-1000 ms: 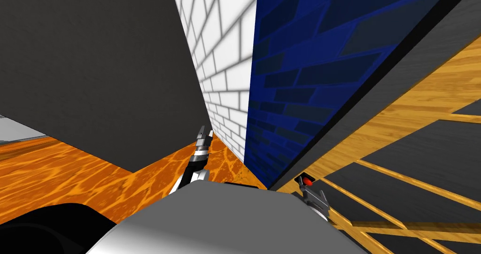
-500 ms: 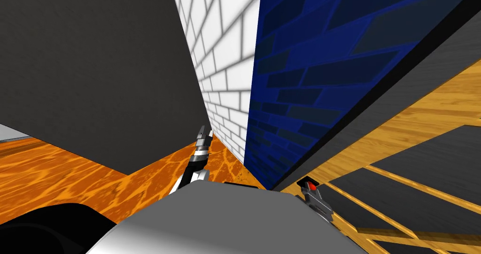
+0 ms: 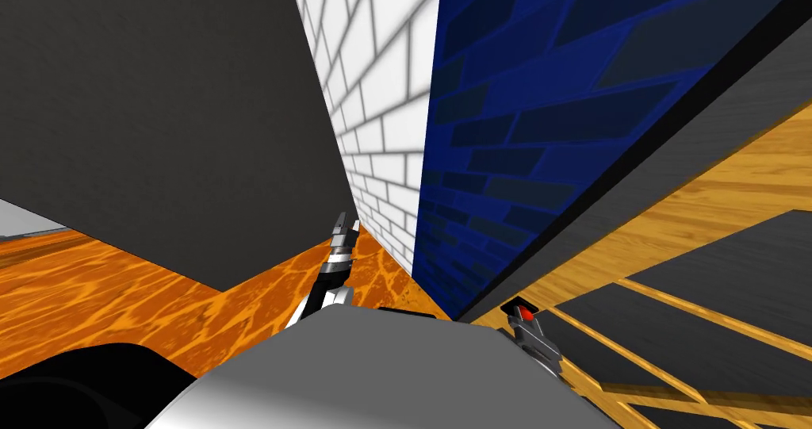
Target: Pull the door open
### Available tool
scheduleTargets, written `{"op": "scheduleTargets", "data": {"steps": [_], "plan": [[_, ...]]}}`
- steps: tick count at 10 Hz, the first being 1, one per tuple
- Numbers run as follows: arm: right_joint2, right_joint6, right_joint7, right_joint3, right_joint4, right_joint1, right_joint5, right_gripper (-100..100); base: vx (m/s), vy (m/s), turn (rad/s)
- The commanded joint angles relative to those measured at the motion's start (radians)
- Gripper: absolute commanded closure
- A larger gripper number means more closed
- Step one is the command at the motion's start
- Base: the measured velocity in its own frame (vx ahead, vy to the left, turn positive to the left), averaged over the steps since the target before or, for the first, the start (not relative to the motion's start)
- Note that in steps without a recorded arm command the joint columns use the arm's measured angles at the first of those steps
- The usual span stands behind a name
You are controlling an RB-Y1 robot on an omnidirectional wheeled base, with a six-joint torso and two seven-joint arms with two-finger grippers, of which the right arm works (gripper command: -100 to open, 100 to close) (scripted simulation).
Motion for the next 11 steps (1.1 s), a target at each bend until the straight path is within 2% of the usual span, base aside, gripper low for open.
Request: {"op": "scheduleTargets", "data": {"steps": [1,8,9,11], "plan": [[-0.004,-0.004,-0.013,0.018,-0.002,0.004,0.010,100,-0.199,0.001,0.064],[-0.047,-0.028,-0.067,0.101,-0.046,0.038,0.060,100,-0.196,0.031,0.050],[-0.045,-0.029,-0.064,0.095,-0.040,0.033,0.057,100,-0.096,0.009,0.025],[-0.055,-0.045,-0.078,0.130,-0.050,0.046,0.081,100,-0.202,-0.002,0.064]]}}
